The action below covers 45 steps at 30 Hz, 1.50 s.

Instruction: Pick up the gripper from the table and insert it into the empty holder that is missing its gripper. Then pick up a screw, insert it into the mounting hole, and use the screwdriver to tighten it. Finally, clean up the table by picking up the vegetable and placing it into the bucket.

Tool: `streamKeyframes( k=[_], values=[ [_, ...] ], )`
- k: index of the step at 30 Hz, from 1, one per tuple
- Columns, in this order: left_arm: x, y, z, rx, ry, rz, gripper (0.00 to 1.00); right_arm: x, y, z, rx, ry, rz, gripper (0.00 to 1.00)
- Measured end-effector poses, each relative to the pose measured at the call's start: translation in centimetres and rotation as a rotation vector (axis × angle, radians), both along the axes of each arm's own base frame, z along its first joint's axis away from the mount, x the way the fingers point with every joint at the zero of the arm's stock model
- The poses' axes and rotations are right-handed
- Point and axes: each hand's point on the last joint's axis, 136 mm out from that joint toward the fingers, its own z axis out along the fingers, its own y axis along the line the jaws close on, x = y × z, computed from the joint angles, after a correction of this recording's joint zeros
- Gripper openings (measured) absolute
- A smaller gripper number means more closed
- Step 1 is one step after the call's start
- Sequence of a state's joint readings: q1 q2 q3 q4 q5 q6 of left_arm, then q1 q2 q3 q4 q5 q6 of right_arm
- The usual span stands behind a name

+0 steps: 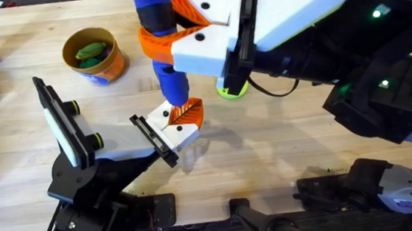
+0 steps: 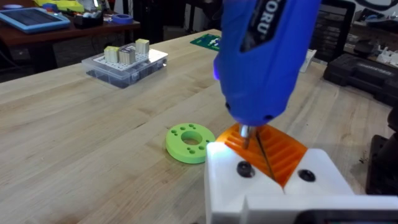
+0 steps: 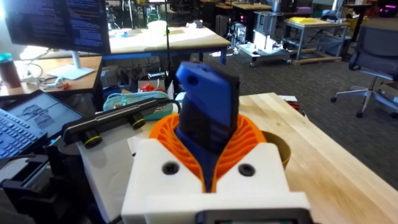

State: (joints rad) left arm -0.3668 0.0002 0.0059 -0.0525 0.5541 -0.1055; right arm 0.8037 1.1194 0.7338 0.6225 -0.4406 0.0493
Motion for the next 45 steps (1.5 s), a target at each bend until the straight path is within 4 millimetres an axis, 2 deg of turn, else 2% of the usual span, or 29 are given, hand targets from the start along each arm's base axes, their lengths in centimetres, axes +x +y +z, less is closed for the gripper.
streamKeyframes(
  k=[5, 20, 26, 34, 40, 43, 45],
  values=[
    [0.0, 0.0, 0.0, -0.001, 0.004, 0.001, 0.014, 0.1, 0.1, -0.1, -0.001, 0.000, -0.001, 0.043],
    [0.0, 0.0, 0.0, -0.002, 0.003, 0.001, 0.014, -1.1, -1.0, 5.2, 0.181, -0.177, 0.002, 0.043],
    [0.0, 0.0, 0.0, -0.002, 0.003, 0.001, 0.014, -0.9, -0.8, 4.4, 0.154, -0.151, 0.002, 0.042],
    [0.0, 0.0, 0.0, -0.002, 0.003, 0.001, 0.014, -0.9, -0.8, 4.4, 0.155, -0.151, 0.002, 0.044],
    [0.0, 0.0, 0.0, -0.002, 0.003, 0.001, 0.014, -0.2, -0.1, 2.6, 0.070, -0.042, 0.006, 0.042],
    [0.0, 0.0, 0.0, -0.002, 0.003, 0.001, 0.014, 0.0, 0.3, 2.9, 0.034, 0.002, 0.016, 0.044],
    [0.0, 0.0, 0.0, -0.002, 0.003, 0.001, 0.014, -0.2, 0.4, 3.9, 0.035, 0.000, 0.031, 0.043]
  ],
)
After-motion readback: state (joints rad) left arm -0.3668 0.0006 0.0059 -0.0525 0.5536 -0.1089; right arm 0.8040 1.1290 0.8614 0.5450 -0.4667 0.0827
